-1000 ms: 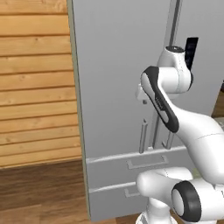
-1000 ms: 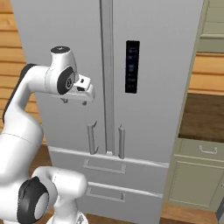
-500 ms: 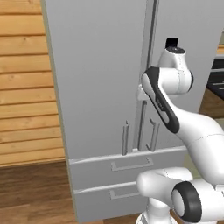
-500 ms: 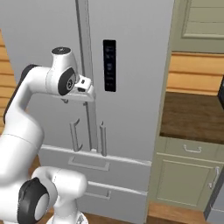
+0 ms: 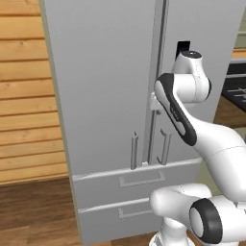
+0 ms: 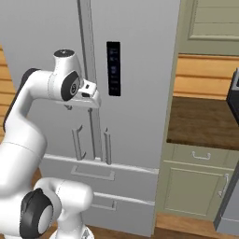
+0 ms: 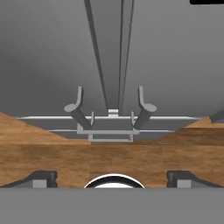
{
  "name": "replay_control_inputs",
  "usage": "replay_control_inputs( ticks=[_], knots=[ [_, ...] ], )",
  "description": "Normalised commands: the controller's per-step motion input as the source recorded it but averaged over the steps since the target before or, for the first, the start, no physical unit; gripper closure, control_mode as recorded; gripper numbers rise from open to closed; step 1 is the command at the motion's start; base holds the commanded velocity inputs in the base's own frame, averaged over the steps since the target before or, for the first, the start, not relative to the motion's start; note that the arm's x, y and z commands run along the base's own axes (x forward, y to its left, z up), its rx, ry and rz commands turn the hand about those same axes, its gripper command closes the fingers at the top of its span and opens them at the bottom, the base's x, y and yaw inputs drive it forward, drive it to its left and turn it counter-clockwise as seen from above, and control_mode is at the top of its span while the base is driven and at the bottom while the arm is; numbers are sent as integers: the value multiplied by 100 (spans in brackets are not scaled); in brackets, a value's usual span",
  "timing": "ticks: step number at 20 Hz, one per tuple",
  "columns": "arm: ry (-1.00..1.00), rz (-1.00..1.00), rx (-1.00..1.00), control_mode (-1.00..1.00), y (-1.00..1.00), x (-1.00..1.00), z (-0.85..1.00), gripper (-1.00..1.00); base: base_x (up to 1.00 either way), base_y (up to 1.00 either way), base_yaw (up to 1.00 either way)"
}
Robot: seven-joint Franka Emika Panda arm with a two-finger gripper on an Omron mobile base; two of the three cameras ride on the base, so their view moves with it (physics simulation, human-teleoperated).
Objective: Take the strawberry from the fridge and place it on top of the pancake, located on the dining counter.
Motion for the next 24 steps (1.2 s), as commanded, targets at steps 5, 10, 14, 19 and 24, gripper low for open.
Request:
replay_control_inputs(
  ticks=[5,10,14,19,24],
  knots=[
    [0,0,0,100,0,0,0,-100,-64,0,-3],
    [0,0,0,100,0,0,0,-100,-46,0,0],
    [0,0,1,-100,-4,-16,-34,-100,0,0,0],
    [-7,0,4,-100,-22,0,-76,-100,0,0,0],
    [-18,0,2,-100,-18,7,-56,-100,0,0,0]
  ],
)
